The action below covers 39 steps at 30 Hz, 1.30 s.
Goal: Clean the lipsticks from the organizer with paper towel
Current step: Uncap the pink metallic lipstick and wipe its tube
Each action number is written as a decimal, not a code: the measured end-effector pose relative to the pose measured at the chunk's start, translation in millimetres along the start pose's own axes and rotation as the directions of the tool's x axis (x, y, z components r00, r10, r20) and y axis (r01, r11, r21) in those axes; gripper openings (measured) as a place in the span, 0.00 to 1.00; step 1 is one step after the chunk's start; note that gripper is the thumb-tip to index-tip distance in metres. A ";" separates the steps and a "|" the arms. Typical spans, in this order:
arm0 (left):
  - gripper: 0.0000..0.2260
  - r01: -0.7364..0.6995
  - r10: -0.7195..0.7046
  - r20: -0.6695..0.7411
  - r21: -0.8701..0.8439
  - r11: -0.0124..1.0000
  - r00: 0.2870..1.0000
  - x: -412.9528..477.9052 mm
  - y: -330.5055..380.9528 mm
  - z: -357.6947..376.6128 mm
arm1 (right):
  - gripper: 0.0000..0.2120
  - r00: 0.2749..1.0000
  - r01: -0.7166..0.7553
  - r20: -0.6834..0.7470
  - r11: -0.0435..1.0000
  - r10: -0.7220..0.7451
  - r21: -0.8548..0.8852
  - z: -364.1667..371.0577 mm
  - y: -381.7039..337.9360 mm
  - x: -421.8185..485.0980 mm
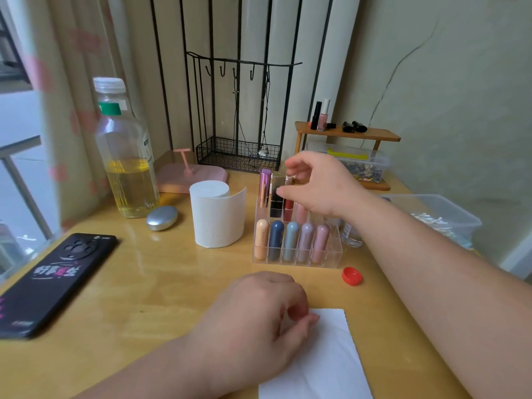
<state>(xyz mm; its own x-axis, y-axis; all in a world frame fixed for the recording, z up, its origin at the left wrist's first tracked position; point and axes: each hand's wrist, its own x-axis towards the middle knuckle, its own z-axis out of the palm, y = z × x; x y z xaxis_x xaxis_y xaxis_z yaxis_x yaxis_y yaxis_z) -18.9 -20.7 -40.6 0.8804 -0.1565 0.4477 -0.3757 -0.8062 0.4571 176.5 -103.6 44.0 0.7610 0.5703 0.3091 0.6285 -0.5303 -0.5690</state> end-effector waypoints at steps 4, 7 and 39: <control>0.09 0.012 -0.011 0.048 -0.012 1.000 0.999 -0.2 1.0 0.7 | 0.30 0.994 0.087 0.061 0.996 -0.088 0.013 13.2 -13.4 9.7; 0.07 -0.009 0.008 0.136 0.004 1.000 0.991 0.0 0.7 1.7 | 0.25 0.993 0.106 0.045 0.994 -0.106 -0.001 23.2 -16.7 19.7; 0.20 0.095 -0.169 0.260 0.276 0.957 0.951 -2.0 12.2 2.4 | 0.03 0.983 -0.165 0.152 0.881 0.107 0.443 0.1 44.5 -174.5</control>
<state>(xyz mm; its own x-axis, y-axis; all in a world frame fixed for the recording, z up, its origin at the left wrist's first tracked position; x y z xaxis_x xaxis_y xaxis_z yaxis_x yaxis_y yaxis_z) -24.6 -31.7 -37.8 0.9758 -0.1604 0.1489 -0.1960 -0.9434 0.2677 71.7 -226.6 -35.3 0.7909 0.5987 0.1268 0.3575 -0.2838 -0.8897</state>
